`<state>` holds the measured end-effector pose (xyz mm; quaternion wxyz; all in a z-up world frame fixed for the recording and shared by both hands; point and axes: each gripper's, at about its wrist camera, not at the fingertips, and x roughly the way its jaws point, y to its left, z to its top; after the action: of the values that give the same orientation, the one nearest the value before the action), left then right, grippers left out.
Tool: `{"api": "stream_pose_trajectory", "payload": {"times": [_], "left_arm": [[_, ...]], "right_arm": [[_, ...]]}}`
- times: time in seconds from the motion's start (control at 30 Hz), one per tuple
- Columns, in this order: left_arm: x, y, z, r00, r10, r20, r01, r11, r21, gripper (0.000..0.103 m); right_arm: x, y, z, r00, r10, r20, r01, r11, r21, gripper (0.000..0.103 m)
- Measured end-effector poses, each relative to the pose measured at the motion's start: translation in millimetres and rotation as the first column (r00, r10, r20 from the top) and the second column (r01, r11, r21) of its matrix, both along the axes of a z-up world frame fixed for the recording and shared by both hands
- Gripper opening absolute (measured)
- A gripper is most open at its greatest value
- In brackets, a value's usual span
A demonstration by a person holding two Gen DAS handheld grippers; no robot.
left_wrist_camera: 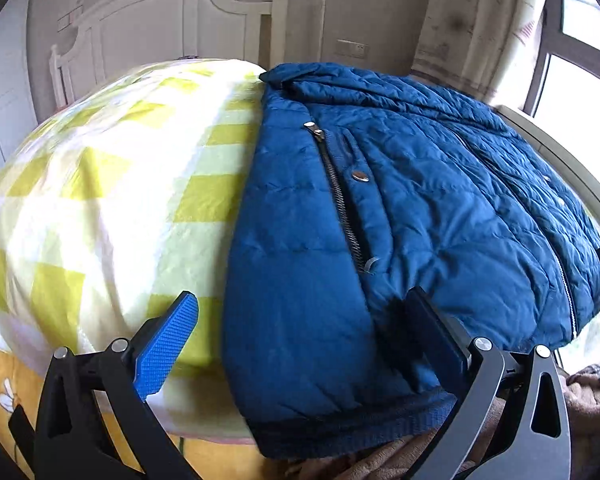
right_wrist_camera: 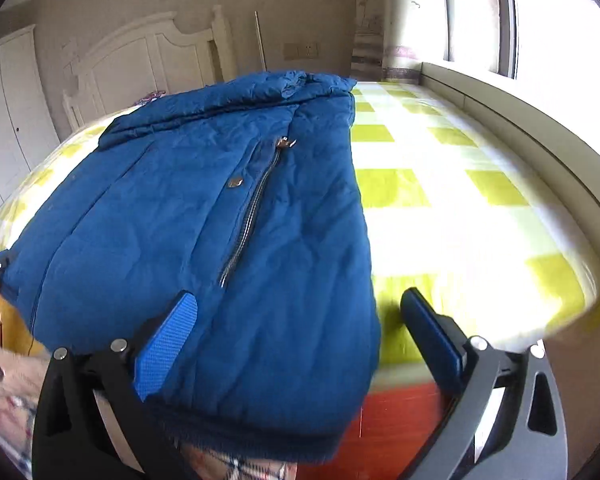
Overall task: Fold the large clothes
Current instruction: 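Move both open tools along the jacket toward its ribbed hem, then close both tools on the ribbed hem of the jacket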
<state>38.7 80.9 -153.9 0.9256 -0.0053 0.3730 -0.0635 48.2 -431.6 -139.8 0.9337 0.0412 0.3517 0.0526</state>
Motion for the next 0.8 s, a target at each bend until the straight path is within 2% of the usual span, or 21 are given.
{"api": "stream_pose_trajectory", "payload": {"times": [0.1, 0.2, 0.27, 0.3, 0.33, 0.37, 0.4, 0.43, 0.47, 0.53, 0.63, 0.67, 0.7, 0.73, 0.77, 0.8], "left_arm": [[-5, -15, -2, 1.000, -0.027, 0.000, 0.027, 0.999, 0.044, 0.098], [-8, -15, -4, 1.000, -0.025, 0.018, 0.025, 0.999, 0.039, 0.098], [-8, -16, -4, 0.999, -0.040, 0.026, 0.039, 0.998, 0.039, 0.094], [-9, -17, -4, 0.998, -0.055, 0.033, 0.053, 0.998, 0.040, 0.089], [-11, -20, -2, 0.995, -0.087, 0.043, 0.086, 0.995, 0.041, 0.075], [-14, -22, -1, 0.993, -0.104, 0.049, 0.102, 0.994, 0.048, 0.059], [-17, -27, 1, 0.990, -0.126, 0.060, 0.122, 0.990, 0.066, 0.052], [-20, -32, 3, 0.987, -0.145, 0.071, 0.140, 0.987, 0.080, 0.040], [-22, -35, 5, 0.985, -0.155, 0.080, 0.148, 0.985, 0.085, 0.032], [-24, -36, 9, 0.982, -0.163, 0.095, 0.155, 0.985, 0.080, 0.028], [-15, -35, 10, 0.986, -0.156, 0.064, 0.152, 0.986, 0.061, 0.029], [-15, -35, 9, 0.986, -0.158, 0.061, 0.154, 0.986, 0.070, 0.031], [-14, -36, 9, 0.987, -0.151, 0.057, 0.146, 0.986, 0.084, 0.033], [-13, -37, 8, 0.988, -0.143, 0.052, 0.138, 0.986, 0.094, 0.043], [-11, -38, 5, 0.991, -0.125, 0.043, 0.119, 0.985, 0.123, 0.061], [-10, -37, 3, 0.993, -0.103, 0.049, 0.095, 0.986, 0.138, 0.069]], "right_arm": [[-11, 22, -3, 0.998, 0.060, -0.003, -0.060, 0.996, -0.072, 0.101], [-14, 32, -7, 0.998, 0.067, 0.011, -0.065, 0.991, -0.113, 0.100], [-12, 36, -7, 0.997, 0.070, 0.040, -0.066, 0.992, -0.109, 0.089], [-12, 34, -5, 0.995, 0.080, 0.055, -0.075, 0.994, -0.082, 0.070], [-12, 35, -3, 0.995, 0.082, 0.065, -0.077, 0.994, -0.072, 0.055], [-11, 36, -2, 0.993, 0.092, 0.068, -0.087, 0.994, -0.071, 0.051], [-13, 36, -1, 0.992, 0.099, 0.071, -0.095, 0.993, -0.067, 0.042], [-14, 35, 0, 0.992, 0.103, 0.076, -0.099, 0.994, -0.048, 0.033], [-16, 33, 1, 0.992, 0.100, 0.080, -0.099, 0.995, -0.021, 0.030], [-16, 27, 3, 0.991, 0.100, 0.087, -0.102, 0.994, 0.027, 0.025], [-10, 18, -1, 0.994, 0.087, 0.073, -0.094, 0.991, 0.098, 0.030], [-8, 16, -2, 0.993, 0.091, 0.073, -0.099, 0.989, 0.109, 0.031], [-7, 17, -2, 0.993, 0.094, 0.071, -0.100, 0.991, 0.094, 0.036], [-7, 20, -1, 0.993, 0.097, 0.066, -0.101, 0.993, 0.056, 0.042], [-7, 23, -1, 0.993, 0.105, 0.061, -0.107, 0.994, 0.036, 0.046], [-7, 26, -1, 0.991, 0.117, 0.059, -0.118, 0.993, 0.022, 0.052]]}}
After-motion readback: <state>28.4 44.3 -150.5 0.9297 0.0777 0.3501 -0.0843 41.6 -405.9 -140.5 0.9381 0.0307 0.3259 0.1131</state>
